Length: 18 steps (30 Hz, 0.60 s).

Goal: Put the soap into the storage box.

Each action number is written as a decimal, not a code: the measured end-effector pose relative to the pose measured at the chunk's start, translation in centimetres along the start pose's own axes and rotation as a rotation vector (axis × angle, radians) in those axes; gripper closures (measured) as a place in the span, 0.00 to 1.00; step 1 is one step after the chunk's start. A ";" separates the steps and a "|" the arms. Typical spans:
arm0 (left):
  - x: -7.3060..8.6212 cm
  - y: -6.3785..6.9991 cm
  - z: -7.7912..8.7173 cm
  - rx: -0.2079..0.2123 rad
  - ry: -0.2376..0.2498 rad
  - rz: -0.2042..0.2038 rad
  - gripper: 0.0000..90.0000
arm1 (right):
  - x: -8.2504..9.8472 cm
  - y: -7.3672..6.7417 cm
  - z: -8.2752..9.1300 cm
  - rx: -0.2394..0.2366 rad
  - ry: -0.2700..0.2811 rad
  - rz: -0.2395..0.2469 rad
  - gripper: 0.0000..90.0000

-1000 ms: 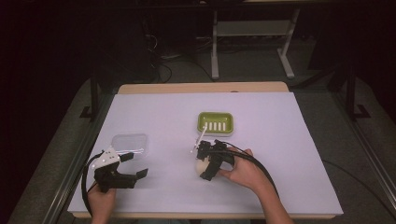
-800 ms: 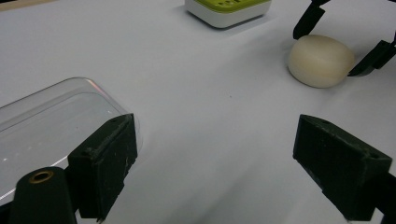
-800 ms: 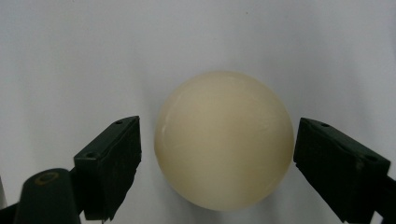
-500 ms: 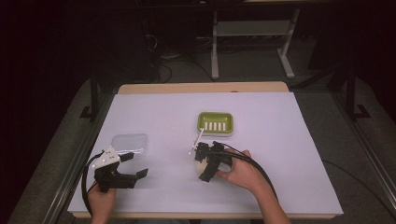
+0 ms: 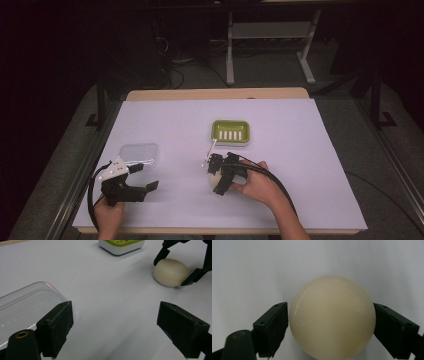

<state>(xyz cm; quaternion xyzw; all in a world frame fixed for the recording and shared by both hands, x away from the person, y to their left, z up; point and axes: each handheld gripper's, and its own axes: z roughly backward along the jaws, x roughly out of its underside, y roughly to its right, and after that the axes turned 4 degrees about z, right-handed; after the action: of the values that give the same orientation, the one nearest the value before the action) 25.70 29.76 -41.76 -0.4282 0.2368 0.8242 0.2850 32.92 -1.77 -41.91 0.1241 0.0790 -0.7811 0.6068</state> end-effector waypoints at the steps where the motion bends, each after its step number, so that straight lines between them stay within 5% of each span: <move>1: 0.0 0.0 0.0 0.000 0.000 0.000 0.14 | 0.0 0.0 0.0 0.000 -0.001 -0.002 0.17; 18: 0.0 -0.1 0.0 0.000 -0.003 -0.002 0.14 | -0.1 -0.1 -0.4 0.003 -0.018 0.008 0.21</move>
<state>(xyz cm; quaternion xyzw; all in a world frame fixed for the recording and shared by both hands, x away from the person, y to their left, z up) 25.74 29.85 -41.75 -0.4271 0.2359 0.8246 0.2864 32.89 -1.55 -42.26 0.1181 0.0720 -0.7800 0.6103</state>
